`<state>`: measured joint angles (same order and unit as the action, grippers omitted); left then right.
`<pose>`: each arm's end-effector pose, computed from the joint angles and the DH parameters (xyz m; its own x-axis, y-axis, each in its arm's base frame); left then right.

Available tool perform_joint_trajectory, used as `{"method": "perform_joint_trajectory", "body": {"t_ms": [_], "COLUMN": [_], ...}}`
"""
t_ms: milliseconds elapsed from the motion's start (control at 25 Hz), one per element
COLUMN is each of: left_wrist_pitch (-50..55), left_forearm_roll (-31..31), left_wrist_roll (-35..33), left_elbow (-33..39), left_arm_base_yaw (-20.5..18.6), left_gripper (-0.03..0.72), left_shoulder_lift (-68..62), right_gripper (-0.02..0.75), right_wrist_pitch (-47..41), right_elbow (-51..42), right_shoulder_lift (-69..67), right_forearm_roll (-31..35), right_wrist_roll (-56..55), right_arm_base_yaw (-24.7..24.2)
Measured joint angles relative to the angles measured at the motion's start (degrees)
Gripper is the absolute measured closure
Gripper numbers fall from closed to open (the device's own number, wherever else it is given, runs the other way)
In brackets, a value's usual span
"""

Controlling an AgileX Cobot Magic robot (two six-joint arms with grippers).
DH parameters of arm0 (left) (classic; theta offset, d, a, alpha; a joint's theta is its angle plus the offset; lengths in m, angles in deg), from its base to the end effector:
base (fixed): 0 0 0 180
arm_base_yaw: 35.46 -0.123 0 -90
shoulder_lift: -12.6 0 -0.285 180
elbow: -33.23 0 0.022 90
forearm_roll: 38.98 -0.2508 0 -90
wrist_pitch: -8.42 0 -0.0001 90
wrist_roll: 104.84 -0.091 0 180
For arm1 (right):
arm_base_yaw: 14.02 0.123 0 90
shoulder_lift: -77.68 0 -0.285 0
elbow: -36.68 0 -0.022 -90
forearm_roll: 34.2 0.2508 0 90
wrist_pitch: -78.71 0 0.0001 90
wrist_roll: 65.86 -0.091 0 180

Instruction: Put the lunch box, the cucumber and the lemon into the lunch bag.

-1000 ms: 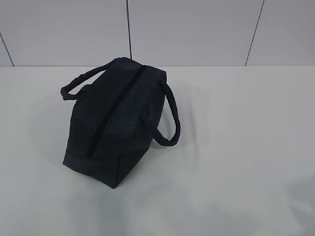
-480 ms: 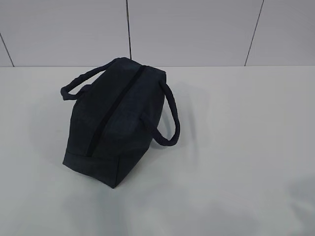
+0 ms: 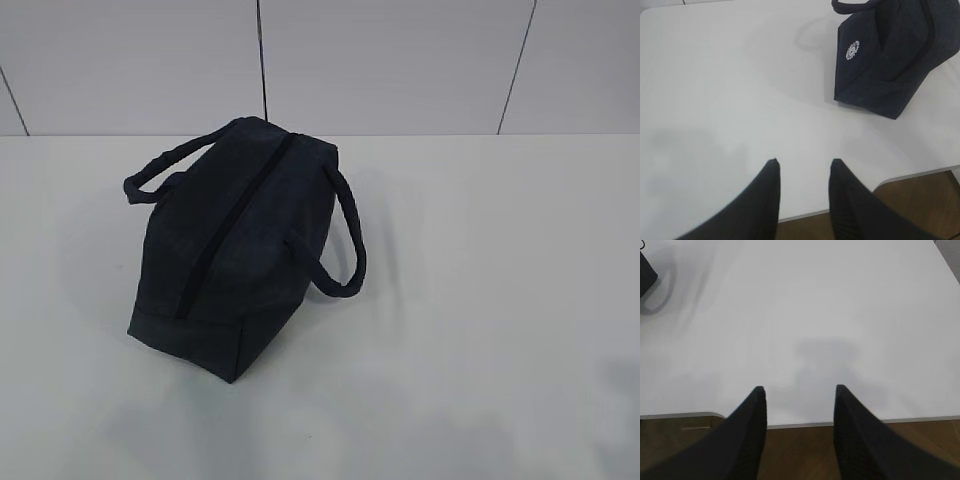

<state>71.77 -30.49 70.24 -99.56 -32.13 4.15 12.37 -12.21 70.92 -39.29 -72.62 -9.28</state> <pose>-0.0089 -0.0115 0.2810 -0.4769 0.0466 -0.8777 0.1822 0.9822 -0.0468 -0.0108 -0.0083 0.2682 -0.5261 0.0386 -0.8496 0.0297 0.9992 0.0269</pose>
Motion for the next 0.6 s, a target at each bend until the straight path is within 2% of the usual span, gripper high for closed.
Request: {"method": "perform_joint_trajectory", "body": {"t_ms": [600], "left_wrist_pitch": [0.0], "left_forearm_roll": [0.0], "left_wrist_roll": [0.02], "left_elbow": [0.0], "left_arm_base_yaw": [-0.22], "left_gripper": [0.453], "left_shoulder_lift": [0.0], "right_gripper": [0.404], "right_wrist_pitch": [0.09], "right_elbow": [0.0], "right_shoulder_lift": [0.0], "right_forearm_roll": [0.0], "right_wrist_roll": [0.1], "right_arm_base_yaw": [-0.09]}}
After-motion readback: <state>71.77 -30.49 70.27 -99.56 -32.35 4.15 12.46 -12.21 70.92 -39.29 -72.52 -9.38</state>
